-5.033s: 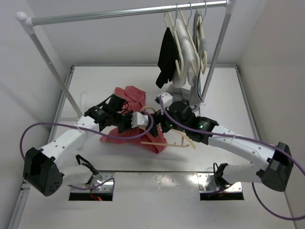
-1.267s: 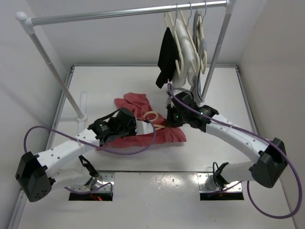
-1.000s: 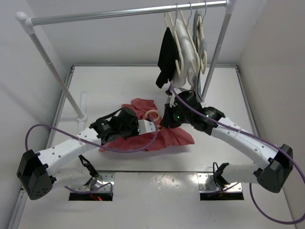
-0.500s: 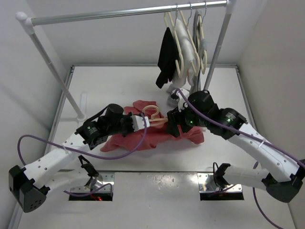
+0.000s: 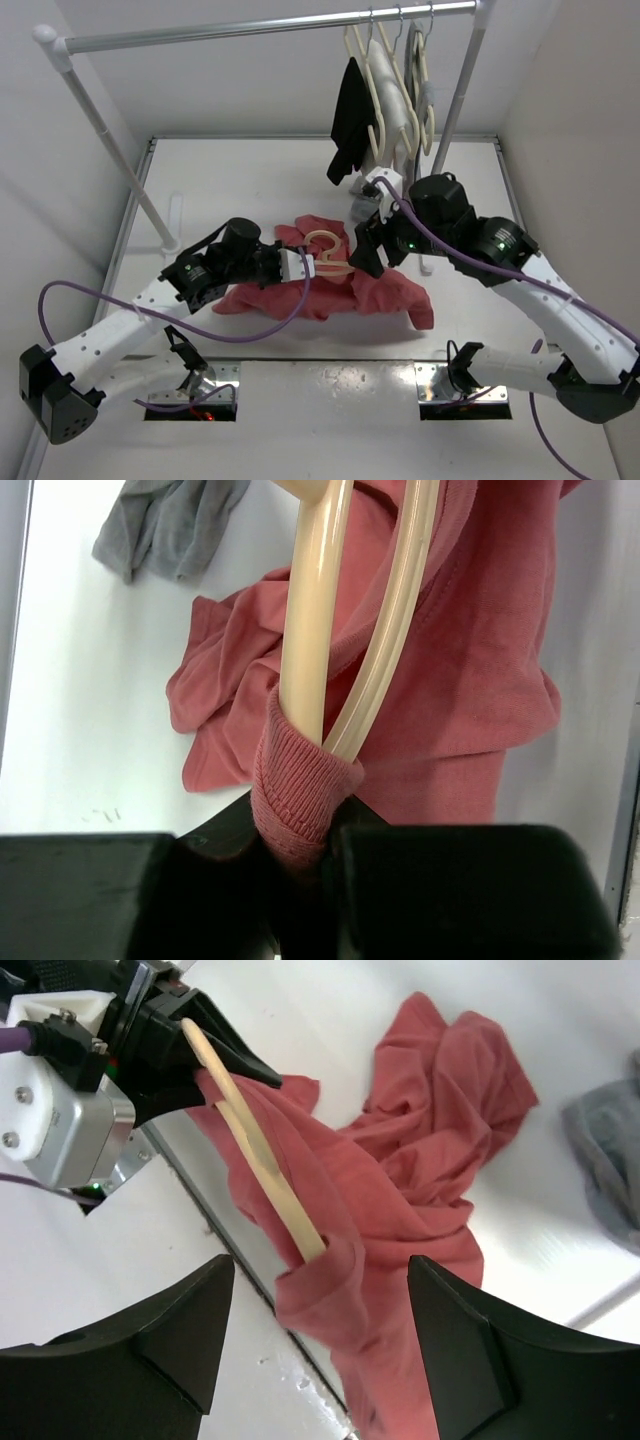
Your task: Place the t-shirt on the hanger
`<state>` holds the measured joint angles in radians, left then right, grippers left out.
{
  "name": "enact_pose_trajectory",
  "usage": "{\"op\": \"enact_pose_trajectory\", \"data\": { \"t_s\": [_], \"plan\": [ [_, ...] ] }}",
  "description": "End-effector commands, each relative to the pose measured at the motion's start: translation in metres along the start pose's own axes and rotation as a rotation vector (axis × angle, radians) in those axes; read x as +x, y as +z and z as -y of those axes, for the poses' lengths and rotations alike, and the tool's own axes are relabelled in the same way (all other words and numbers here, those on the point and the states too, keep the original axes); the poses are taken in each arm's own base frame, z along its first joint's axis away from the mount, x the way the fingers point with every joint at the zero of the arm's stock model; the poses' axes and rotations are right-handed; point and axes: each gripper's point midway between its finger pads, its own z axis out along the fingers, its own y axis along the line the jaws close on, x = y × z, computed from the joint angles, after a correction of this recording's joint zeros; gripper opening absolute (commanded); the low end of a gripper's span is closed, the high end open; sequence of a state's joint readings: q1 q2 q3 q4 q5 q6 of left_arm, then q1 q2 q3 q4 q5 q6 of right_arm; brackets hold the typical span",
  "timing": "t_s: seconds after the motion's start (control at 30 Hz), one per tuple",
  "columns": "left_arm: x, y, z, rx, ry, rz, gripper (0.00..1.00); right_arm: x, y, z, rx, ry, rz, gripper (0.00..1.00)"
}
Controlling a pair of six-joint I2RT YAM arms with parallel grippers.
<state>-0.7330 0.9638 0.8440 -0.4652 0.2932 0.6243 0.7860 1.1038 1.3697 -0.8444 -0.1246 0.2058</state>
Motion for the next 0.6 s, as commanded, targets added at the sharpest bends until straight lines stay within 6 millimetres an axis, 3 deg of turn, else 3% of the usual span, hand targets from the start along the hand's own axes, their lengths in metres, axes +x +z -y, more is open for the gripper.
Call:
{"op": "enact_pose_trajectory", "data": {
  "t_s": [0.0, 0.03, 0.1, 0.23, 0.27, 0.3, 0.4, 0.5, 0.57],
  "plan": [
    [-0.039, -0.003, -0.005, 0.016, 0.046, 0.148, 0.00, -0.001, 0.029, -0.009, -0.091, -0.041, -0.006, 0.71],
    [-0.037, -0.001, -0.004, 0.023, 0.018, 0.141, 0.00, 0.000, 0.044, -0.023, -0.177, -0.042, -0.026, 0.71],
    [-0.043, -0.002, -0.008, 0.016, 0.013, 0.150, 0.00, 0.001, 0.058, -0.029, -0.223, -0.046, -0.044, 0.71],
    [-0.054, -0.006, -0.008, 0.025, 0.044, 0.192, 0.00, 0.008, 0.080, -0.013, -0.156, -0.047, -0.041, 0.67],
    [-0.056, -0.008, -0.008, 0.020, 0.048, 0.199, 0.00, 0.012, 0.081, -0.013, -0.156, -0.045, -0.050, 0.62],
    [-0.056, -0.008, -0.008, 0.020, 0.048, 0.199, 0.00, 0.009, 0.082, -0.015, -0.165, -0.048, -0.039, 0.45],
    [-0.053, -0.011, -0.017, -0.010, -0.005, 0.187, 0.00, 0.013, 0.080, -0.021, -0.201, -0.039, -0.036, 0.28],
    [-0.053, -0.016, -0.030, -0.040, -0.059, 0.205, 0.00, 0.015, 0.076, -0.028, -0.238, -0.020, -0.014, 0.17],
    [-0.053, -0.020, -0.040, -0.055, -0.090, 0.213, 0.00, 0.013, 0.069, -0.033, -0.251, -0.001, 0.015, 0.03]
  ]
}}
